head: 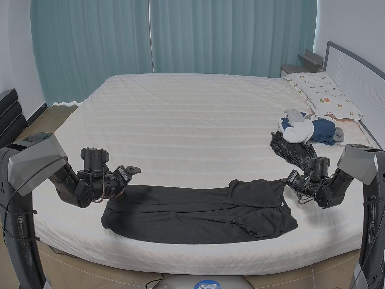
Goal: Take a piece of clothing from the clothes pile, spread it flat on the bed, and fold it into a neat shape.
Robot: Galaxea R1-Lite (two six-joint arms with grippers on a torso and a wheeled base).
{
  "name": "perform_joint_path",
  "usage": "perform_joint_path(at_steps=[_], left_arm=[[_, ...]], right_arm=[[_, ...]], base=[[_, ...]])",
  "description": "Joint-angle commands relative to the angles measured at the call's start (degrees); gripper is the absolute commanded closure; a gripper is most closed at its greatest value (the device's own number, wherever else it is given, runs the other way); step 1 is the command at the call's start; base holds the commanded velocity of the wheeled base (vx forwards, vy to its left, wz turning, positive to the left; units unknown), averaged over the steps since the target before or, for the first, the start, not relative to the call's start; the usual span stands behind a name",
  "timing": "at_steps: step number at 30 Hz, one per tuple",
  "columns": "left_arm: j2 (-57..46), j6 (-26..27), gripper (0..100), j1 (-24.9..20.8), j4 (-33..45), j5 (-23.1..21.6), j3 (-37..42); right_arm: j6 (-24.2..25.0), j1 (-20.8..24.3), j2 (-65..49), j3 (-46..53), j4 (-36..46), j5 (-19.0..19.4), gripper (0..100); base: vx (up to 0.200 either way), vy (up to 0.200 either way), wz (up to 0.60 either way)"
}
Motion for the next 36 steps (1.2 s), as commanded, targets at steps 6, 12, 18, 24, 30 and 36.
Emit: perform_joint_path(at_steps=[6, 12, 18, 24, 30, 36], left_arm=[[4.97, 3.48, 0, -2.25, -0.1, 3.14, -0.3], [1.9, 5.15, 0, -1.81, 8.6, 3.14, 1.19], [1.02, 6.39, 0, -0.23, 14.93, 3.23, 0.14], [-1.0, 6.21, 0, 0.47, 15.64, 3.23, 0.05], [-2.76, 6.3, 0, 1.97, 15.99, 3.85, -0.3], [-3.55, 5.95, 0, 3.46, 15.99, 5.52, -1.62]], right_arm=[[0.09, 0.03, 0.05, 0.01, -0.04, 0.01, 100], [0.09, 0.03, -0.04, 0.01, -0.04, 0.01, 100], [0.09, -0.06, -0.13, 0.01, -0.04, 0.01, 100], [0.09, -0.15, -0.22, 0.01, -0.04, 0.01, 100], [0.09, -0.15, -0.13, 0.01, -0.04, 0.01, 100], [-0.35, -0.41, -1.89, 1.59, -0.04, 0.01, 100]], base=[[0.0, 0.0, 0.0], [0.0, 0.0, 0.0], [0.0, 0.0, 0.0], [0.0, 0.0, 0.0], [0.0, 0.0, 0.0], [0.0, 0.0, 0.0]])
